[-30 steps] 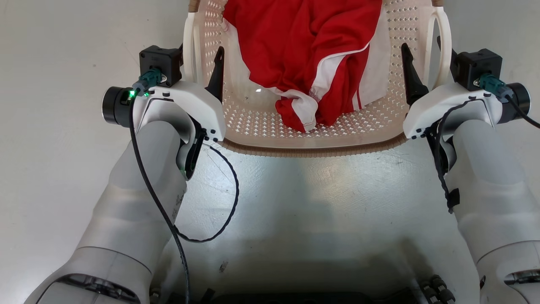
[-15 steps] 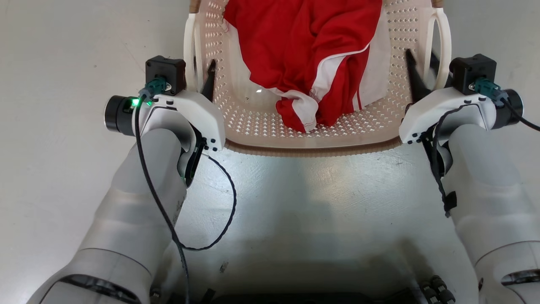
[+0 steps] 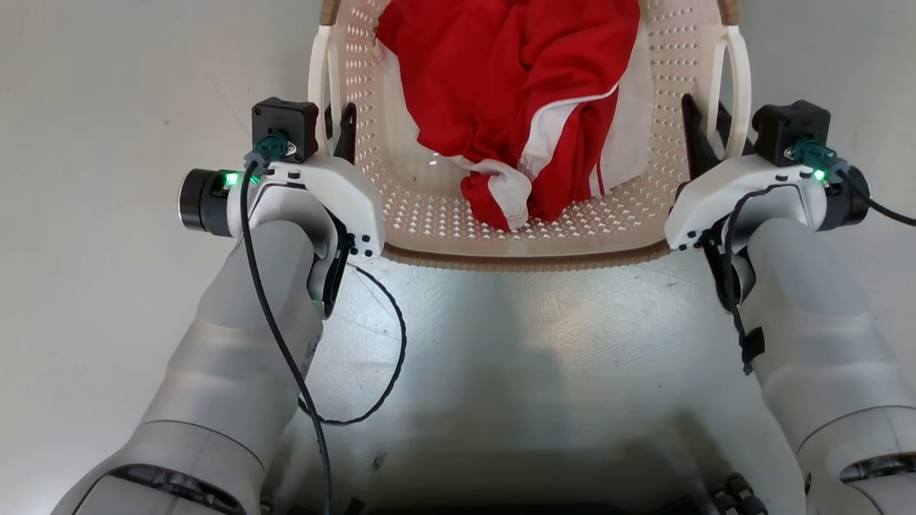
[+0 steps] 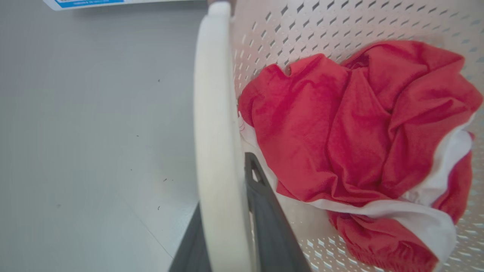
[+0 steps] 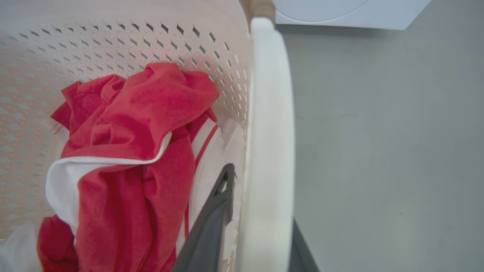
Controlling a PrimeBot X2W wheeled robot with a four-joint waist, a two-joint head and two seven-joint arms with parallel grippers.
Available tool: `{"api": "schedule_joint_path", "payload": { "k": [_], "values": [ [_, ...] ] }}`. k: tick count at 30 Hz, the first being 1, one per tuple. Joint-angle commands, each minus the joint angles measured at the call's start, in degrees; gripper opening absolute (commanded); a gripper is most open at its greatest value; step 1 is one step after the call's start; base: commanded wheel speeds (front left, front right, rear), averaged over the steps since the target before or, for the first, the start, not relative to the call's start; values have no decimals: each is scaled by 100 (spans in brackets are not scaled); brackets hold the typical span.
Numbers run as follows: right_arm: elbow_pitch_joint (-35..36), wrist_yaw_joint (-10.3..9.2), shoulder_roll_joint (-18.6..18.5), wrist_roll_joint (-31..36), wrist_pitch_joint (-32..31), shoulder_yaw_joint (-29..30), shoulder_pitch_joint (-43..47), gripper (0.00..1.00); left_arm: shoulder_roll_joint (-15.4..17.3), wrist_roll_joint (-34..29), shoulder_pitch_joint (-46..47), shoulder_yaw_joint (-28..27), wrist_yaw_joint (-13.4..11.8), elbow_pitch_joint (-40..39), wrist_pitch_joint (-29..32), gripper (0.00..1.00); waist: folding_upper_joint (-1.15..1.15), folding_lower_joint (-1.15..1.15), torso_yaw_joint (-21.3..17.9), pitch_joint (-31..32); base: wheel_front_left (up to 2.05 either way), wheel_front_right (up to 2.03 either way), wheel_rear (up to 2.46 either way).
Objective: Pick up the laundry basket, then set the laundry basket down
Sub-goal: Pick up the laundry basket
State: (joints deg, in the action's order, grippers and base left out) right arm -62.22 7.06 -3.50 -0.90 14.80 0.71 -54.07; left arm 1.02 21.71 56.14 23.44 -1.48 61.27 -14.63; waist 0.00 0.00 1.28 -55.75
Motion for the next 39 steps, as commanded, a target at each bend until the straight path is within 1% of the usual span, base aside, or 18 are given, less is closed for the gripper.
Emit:
{"api": "schedule_joint_path", "payload": {
  "k": [1,9,13,18,28,39],
  "values": [
    [-26,43,62,32,20,-190,259,0,186,-58,-65,-46,44,-79,-37,0,0,0,-17,60,0,0,0],
    [-463,43,62,-348,20,-676,326,0,186,-39,-231,69,112,284,-37,0,0,0,-127,519,0,0,0],
    [-733,43,62,-561,-20,-994,413,0,186,49,-393,162,182,545,-37,0,0,0,-194,882,0,0,0],
    [-889,43,62,-882,-219,-1413,644,0,186,227,-683,356,240,872,56,0,0,0,-252,1428,0,0,0],
    [-977,43,62,-1399,-613,-2110,1247,0,186,608,-1433,845,261,959,287,0,0,0,-237,2604,0,0,0],
    [-735,43,62,-2131,-1241,-2969,2160,0,186,939,-2386,1571,204,785,642,0,0,0,-249,3824,0,0,0]
  ]
}}
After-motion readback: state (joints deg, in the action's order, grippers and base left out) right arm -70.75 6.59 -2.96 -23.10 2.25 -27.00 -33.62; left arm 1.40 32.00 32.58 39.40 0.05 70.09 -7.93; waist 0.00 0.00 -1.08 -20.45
